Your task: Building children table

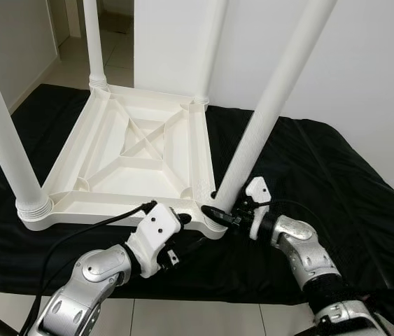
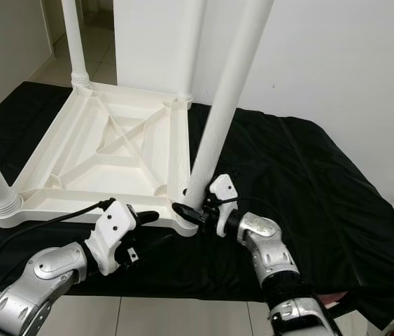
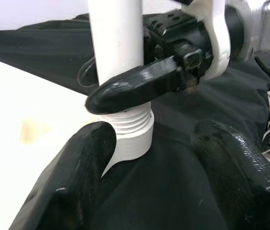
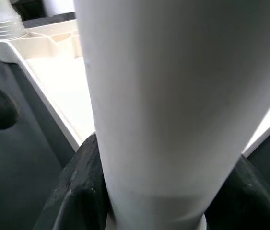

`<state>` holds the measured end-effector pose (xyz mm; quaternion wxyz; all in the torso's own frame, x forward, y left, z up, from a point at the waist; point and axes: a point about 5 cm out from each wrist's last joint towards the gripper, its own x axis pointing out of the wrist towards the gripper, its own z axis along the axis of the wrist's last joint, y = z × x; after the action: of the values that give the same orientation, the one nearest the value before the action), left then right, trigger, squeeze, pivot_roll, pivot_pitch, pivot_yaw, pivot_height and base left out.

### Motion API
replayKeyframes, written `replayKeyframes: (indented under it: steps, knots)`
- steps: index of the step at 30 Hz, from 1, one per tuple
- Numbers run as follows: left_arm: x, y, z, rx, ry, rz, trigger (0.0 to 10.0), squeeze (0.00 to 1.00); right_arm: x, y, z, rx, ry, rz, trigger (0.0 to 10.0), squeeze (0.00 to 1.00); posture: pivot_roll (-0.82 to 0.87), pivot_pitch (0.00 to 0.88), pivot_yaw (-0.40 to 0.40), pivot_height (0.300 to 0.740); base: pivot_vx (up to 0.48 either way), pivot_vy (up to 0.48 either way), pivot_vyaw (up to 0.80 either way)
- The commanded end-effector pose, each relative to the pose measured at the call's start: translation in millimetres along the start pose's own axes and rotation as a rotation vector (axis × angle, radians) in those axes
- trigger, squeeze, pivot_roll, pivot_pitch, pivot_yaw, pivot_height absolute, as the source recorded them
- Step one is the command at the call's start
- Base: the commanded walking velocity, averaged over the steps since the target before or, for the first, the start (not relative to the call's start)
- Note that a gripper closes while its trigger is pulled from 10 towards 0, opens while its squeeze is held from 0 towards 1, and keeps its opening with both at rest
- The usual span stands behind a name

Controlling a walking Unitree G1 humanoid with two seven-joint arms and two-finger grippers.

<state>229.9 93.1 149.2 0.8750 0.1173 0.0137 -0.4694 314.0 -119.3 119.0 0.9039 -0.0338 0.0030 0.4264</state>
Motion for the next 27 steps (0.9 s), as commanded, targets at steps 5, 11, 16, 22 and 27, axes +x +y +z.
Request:
replayKeyframes:
  steps: [5,11,16,22,27]
  knots:
    - [-0.1,-8.8,0,-0.019,0.0,-0.045,10.0,0.0,-0.2,9.5,-12,0.059,0.068,-0.281,10.0,0.0,0.07,0.0,-0.143,0.74,0.0,0.0,0.0]
    - [-0.4,-9.9,-1,-0.027,0.003,-0.047,10.0,0.0,-0.1,21.7,-12,0.135,0.073,-0.524,10.0,0.0,0.06,0.0,-0.138,0.74,0.0,0.0,0.0]
    - [-1.0,-10.9,-1,-0.032,0.003,-0.052,10.0,0.0,-1.1,33.6,-7,0.13,0.054,-0.655,10.0,0.0,0.05,0.0,-0.141,0.74,0.0,0.0,0.0]
    - [-0.8,-13.0,-1,-0.042,0.004,-0.056,10.0,0.0,-3.8,36.0,1,0.177,-0.026,-0.652,10.0,1.0,0.04,0.0,-0.134,0.74,0.0,0.0,0.0]
    - [0.3,-15.0,-1,-0.048,0.004,-0.066,10.0,0.0,-16.6,26.8,10,0.15,-0.068,-0.612,10.0,1.0,0.03,0.0,-0.128,0.74,0.0,0.0,0.0]
